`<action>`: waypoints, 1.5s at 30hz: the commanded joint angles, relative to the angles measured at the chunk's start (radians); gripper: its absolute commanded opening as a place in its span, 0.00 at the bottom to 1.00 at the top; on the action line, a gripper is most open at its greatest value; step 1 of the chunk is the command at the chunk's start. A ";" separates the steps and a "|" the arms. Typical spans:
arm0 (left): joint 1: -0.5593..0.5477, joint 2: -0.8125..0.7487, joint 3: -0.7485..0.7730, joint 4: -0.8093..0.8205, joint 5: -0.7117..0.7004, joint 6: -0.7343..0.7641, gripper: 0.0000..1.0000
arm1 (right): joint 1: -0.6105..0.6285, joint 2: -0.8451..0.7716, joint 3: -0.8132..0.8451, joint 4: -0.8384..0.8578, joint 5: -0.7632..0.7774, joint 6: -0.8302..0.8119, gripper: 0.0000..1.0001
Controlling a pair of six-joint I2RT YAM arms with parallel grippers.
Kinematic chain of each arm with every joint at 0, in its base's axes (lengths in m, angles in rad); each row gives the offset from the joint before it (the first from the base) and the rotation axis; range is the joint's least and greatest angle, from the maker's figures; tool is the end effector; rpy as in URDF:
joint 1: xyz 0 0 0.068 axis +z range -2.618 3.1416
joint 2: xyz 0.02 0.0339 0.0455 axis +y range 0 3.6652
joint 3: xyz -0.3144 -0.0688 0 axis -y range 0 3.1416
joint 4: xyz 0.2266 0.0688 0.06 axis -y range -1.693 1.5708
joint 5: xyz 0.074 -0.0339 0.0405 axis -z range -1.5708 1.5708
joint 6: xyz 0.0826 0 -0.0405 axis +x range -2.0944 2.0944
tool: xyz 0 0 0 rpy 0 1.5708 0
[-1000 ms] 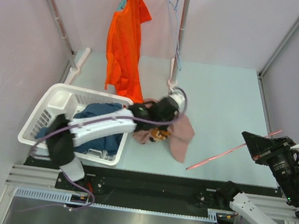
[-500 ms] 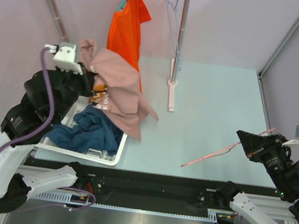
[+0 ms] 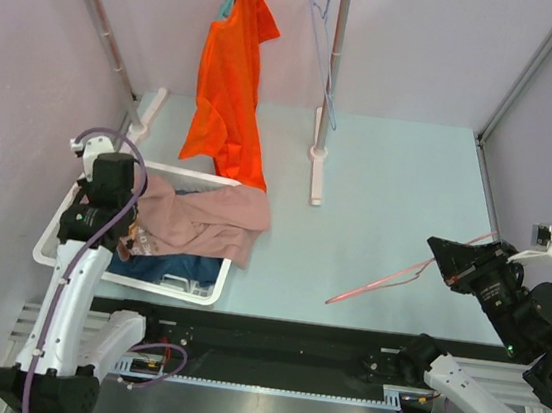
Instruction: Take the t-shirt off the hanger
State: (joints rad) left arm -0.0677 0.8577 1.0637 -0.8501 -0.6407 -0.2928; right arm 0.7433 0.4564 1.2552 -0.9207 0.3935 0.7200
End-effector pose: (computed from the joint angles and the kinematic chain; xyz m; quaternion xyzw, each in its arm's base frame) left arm 0.1390 0.0401 0.3722 -0.2352 0.8279 0.2011 0.4678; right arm 0.0229 -0.0219 0.4380 0.1210 0.7359 0.3253 0.5814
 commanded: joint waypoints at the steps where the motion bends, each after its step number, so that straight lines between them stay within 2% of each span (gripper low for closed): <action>1: 0.107 -0.132 -0.011 0.063 -0.085 -0.088 0.00 | 0.007 0.016 0.003 0.048 -0.008 -0.011 0.00; 3: 0.159 -0.111 0.019 0.089 -0.103 -0.077 0.00 | 0.007 0.022 -0.003 0.046 -0.008 -0.011 0.00; 7: 0.183 -0.040 0.094 0.089 -0.180 -0.069 0.00 | 0.007 0.025 -0.013 0.056 -0.013 -0.010 0.00; 10: 0.206 0.004 0.146 0.098 -0.177 -0.063 0.00 | 0.007 0.024 -0.011 0.056 -0.019 -0.011 0.00; 15: 0.204 0.053 0.105 0.125 0.126 -0.028 0.00 | 0.008 0.015 -0.014 0.052 -0.007 -0.014 0.00; 17: 0.203 0.041 0.027 0.144 0.209 -0.022 0.00 | 0.005 0.016 -0.017 0.052 -0.005 -0.016 0.00; 19: 0.198 0.006 -0.058 0.186 0.373 -0.011 0.00 | 0.007 0.019 -0.022 0.052 -0.004 -0.016 0.00; 22: 0.155 -0.023 -0.131 0.195 0.485 -0.038 0.00 | 0.007 0.022 -0.033 0.062 -0.005 -0.014 0.00; 23: 0.123 -0.022 -0.139 0.188 0.507 -0.046 0.05 | 0.007 0.025 -0.036 0.065 -0.010 -0.014 0.00; 24: 0.100 -0.019 -0.146 0.175 0.539 -0.061 0.15 | 0.007 0.030 -0.039 0.068 -0.015 -0.014 0.00; 25: 0.080 -0.019 -0.149 0.166 0.547 -0.063 0.33 | 0.007 0.033 -0.043 0.075 -0.016 -0.013 0.00; 26: 0.016 -0.016 -0.145 0.149 0.532 -0.069 0.72 | 0.007 0.039 -0.046 0.080 -0.025 -0.011 0.00; 27: -0.013 -0.022 -0.136 0.111 0.504 -0.089 0.94 | 0.007 0.044 -0.048 0.083 -0.031 -0.010 0.00; 28: -0.044 -0.029 -0.117 0.096 0.424 -0.097 1.00 | 0.007 0.047 -0.050 0.088 -0.035 -0.008 0.00; 31: -0.184 -0.092 -0.084 0.059 0.278 -0.120 1.00 | 0.007 0.057 -0.056 0.100 -0.054 -0.004 0.00; 33: -0.251 -0.135 -0.082 0.060 0.291 -0.137 0.87 | 0.007 0.062 -0.063 0.106 -0.058 -0.001 0.00; 34: -0.257 -0.144 -0.096 0.068 0.382 -0.144 0.80 | 0.007 0.064 -0.065 0.109 -0.061 0.001 0.00; 35: -0.261 -0.154 -0.106 0.075 0.432 -0.164 0.54 | 0.007 0.065 -0.066 0.112 -0.065 0.002 0.00; 38: -0.271 -0.174 -0.180 0.112 0.623 -0.241 0.23 | 0.007 0.068 -0.074 0.115 -0.067 0.006 0.00; 41: -0.279 -0.192 -0.335 0.247 0.818 -0.319 0.20 | 0.007 0.064 -0.089 0.128 -0.073 0.013 0.00; 42: -0.279 -0.186 -0.375 0.314 0.844 -0.339 0.23 | 0.008 0.065 -0.092 0.132 -0.076 0.016 0.00; 45: -0.276 -0.091 -0.455 0.355 0.859 -0.382 0.27 | 0.007 0.064 -0.100 0.134 -0.087 0.016 0.00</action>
State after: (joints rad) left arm -0.3401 0.6727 0.6998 -0.6079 0.0635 -0.5648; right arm 0.7452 0.5179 1.1595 -0.8413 0.3210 0.7250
